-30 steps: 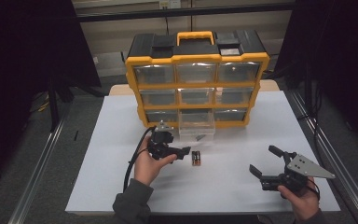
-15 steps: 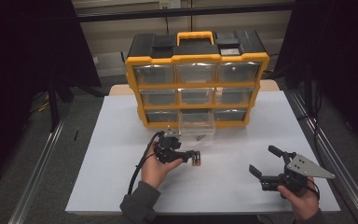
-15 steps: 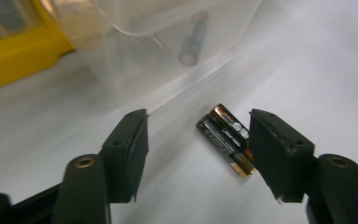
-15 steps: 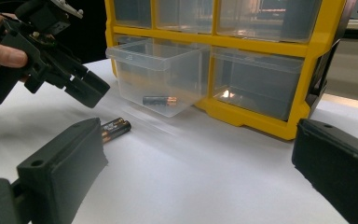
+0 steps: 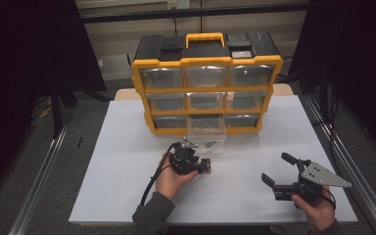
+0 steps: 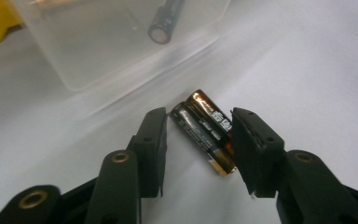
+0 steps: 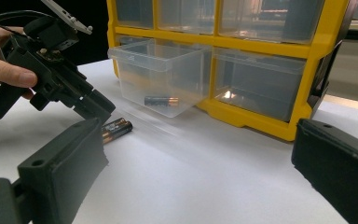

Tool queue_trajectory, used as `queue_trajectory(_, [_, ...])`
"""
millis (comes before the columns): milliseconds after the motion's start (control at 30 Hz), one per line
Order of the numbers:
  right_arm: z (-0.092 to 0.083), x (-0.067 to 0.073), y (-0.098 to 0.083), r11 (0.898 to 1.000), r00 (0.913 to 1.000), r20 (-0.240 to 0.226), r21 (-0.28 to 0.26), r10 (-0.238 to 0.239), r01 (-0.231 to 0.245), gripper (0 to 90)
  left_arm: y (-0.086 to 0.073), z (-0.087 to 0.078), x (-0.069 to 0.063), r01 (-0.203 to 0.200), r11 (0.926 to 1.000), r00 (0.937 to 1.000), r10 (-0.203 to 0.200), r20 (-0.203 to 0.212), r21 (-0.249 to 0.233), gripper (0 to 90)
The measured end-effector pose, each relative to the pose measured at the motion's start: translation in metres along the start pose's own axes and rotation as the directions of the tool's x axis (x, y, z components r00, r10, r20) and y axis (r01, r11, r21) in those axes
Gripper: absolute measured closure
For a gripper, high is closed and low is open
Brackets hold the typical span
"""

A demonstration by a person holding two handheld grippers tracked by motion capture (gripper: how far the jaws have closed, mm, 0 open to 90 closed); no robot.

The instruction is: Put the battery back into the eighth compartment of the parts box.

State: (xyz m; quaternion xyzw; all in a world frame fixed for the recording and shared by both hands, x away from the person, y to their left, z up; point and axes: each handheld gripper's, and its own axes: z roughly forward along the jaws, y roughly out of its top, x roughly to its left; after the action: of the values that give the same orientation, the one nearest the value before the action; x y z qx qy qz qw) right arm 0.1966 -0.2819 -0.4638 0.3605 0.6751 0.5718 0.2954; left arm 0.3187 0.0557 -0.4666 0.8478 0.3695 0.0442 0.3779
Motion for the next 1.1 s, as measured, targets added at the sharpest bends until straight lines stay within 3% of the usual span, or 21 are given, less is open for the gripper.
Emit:
queue_trajectory(100, [0.0, 0.0, 0.0, 1.0, 1.0, -0.007, 0.002, -0.007, 0.007, 2.2, 0.001, 0.001, 0.0, -0.014, 0.9995, 0.9999, 0.014, -0.004, 0.029, 59.2])
queue_trajectory(200, [0.0, 0.001, 0.0, 1.0, 1.0, -0.005, 0.002, -0.005, 0.005, 2.2, 0.0, 0.004, -0.002, 0.012, 0.9998, 0.9999, -0.011, -0.003, 0.015, 61.2])
queue_trajectory(267, [0.0, 0.001, 0.0, 1.0, 1.0, -0.001, -0.001, -0.008, 0.008, 2.2, 0.0, 0.004, -0.001, 0.001, 0.9994, 1.0, -0.001, -0.001, 0.036, 62.6])
queue_trajectory(433, [0.0, 0.001, 0.0, 1.0, 1.0, -0.003, 0.0, -0.007, 0.007, 2.3, -0.003, 0.005, 0.001, 0.005, 0.9982, 0.9982, -0.001, -0.06, 0.06, 72.6])
queue_trajectory(467, [0.0, 0.001, 0.0, 1.0, 1.0, -0.003, 0.0, -0.008, 0.008, 2.3, -0.004, 0.004, 0.003, 0.001, 0.9979, 0.9987, 0.002, -0.051, 0.065, 74.4])
queue_trajectory(600, [0.0, 0.001, 0.0, 1.0, 0.9999, 0.0, 0.002, -0.011, 0.011, 2.4, -0.004, 0.006, -0.001, 0.005, 0.9981, 0.9965, 0.0, -0.084, 0.061, 77.0])
queue_trajectory(667, [-0.001, 0.001, 0.0, 1.0, 1.0, 0.003, 0.001, -0.009, 0.009, 2.4, -0.003, 0.004, -0.001, -0.02, 0.9964, 0.9962, 0.027, -0.083, 0.082, 77.4])
queue_trajectory(700, [-0.001, 0.001, 0.0, 1.0, 0.9999, 0.004, 0.001, -0.01, 0.01, 2.4, -0.004, 0.005, -0.001, 0.003, 0.9978, 0.9963, 0.003, -0.086, 0.066, 77.5])
queue_trajectory(867, [-0.001, 0.001, 0.001, 1.0, 1.0, 0.006, -0.003, -0.008, 0.008, 2.4, -0.002, 0.004, 0.004, 0.019, 0.9974, 0.9975, -0.015, -0.068, 0.069, 77.6])
queue_trajectory(1100, [0.0, 0.001, 0.001, 1.0, 1.0, 0.001, 0.0, -0.006, 0.006, 2.4, 0.004, -0.01, 0.01, 0.069, 0.9966, 0.9976, -0.069, 0.0, 0.046, 77.6])
